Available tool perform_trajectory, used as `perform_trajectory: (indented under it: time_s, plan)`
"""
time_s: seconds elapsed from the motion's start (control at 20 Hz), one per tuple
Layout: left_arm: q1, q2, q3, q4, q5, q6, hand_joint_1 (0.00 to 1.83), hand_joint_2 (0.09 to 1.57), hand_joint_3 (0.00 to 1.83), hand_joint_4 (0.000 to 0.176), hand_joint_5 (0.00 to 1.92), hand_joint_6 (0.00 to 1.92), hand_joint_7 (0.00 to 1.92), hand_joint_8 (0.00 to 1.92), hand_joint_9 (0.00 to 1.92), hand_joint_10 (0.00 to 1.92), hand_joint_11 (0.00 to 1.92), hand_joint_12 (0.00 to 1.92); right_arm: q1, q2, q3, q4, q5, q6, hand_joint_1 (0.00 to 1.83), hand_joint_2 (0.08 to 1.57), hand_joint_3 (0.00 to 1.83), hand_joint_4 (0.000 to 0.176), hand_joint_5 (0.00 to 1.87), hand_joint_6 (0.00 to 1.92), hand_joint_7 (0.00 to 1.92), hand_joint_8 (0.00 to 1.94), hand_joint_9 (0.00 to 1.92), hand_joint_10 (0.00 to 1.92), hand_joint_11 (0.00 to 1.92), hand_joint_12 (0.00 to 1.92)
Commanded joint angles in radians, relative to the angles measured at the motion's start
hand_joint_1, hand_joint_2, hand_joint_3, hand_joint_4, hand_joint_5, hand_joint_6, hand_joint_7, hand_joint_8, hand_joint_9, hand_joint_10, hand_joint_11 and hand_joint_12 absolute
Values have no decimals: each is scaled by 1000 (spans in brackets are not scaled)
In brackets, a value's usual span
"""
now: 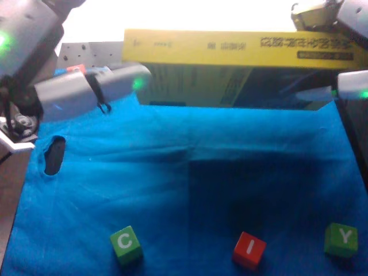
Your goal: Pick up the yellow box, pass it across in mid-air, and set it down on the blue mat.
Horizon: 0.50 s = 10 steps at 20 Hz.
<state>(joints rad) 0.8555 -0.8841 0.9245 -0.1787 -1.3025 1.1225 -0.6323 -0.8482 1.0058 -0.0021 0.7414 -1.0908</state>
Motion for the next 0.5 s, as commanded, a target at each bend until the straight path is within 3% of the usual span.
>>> perform_trajectory:
  time_s: [0.0, 0.15, 0.25, 0.3, 0.4, 0.45]
  plan:
    - [2, 0, -2, 28, -99, -4, 456, 1045, 0, 119, 0, 0, 0, 0, 0, 0, 0, 0, 18, -2, -7, -1, 134, 6, 1499, 1256, 0, 0, 1123, 1921, 1382, 1941, 1526, 1921, 1607, 1921]
    - [47, 34, -21, -20, -137, 7, 419, 1024, 0, 124, 0, 0, 0, 0, 0, 0, 0, 0, 17, 33, -29, 2, 130, 6, 1530, 1240, 0, 0, 1138, 1921, 1368, 1941, 1501, 1921, 1589, 1921]
    - [94, 68, -42, -75, -175, 32, 513, 1055, 3, 130, 0, 0, 0, 0, 0, 0, 0, 0, 16, 63, -54, 8, 128, 6, 1565, 1222, 0, 0, 1117, 1921, 1388, 1941, 1539, 1921, 1614, 1921]
    - [113, 81, -48, -100, -188, 34, 495, 1060, 4, 148, 0, 0, 0, 0, 0, 0, 0, 0, 10, 77, -64, 11, 127, 6, 1560, 1244, 0, 0, 1139, 1921, 1411, 1941, 1546, 1921, 1609, 1921]
    - [157, 101, -58, -148, -220, 34, 493, 1086, 14, 139, 0, 0, 0, 0, 0, 0, 0, 0, -17, 100, -83, 33, 128, 6, 1540, 1250, 0, 0, 1137, 1921, 1408, 1941, 1543, 1921, 1607, 1921]
    - [185, 110, -66, -178, -250, 34, 464, 1099, 17, 143, 0, 0, 0, 0, 0, 0, 0, 0, -33, 109, -91, 40, 128, 6, 1544, 1253, 0, 0, 1145, 1921, 1406, 1941, 1535, 1921, 1600, 1921]
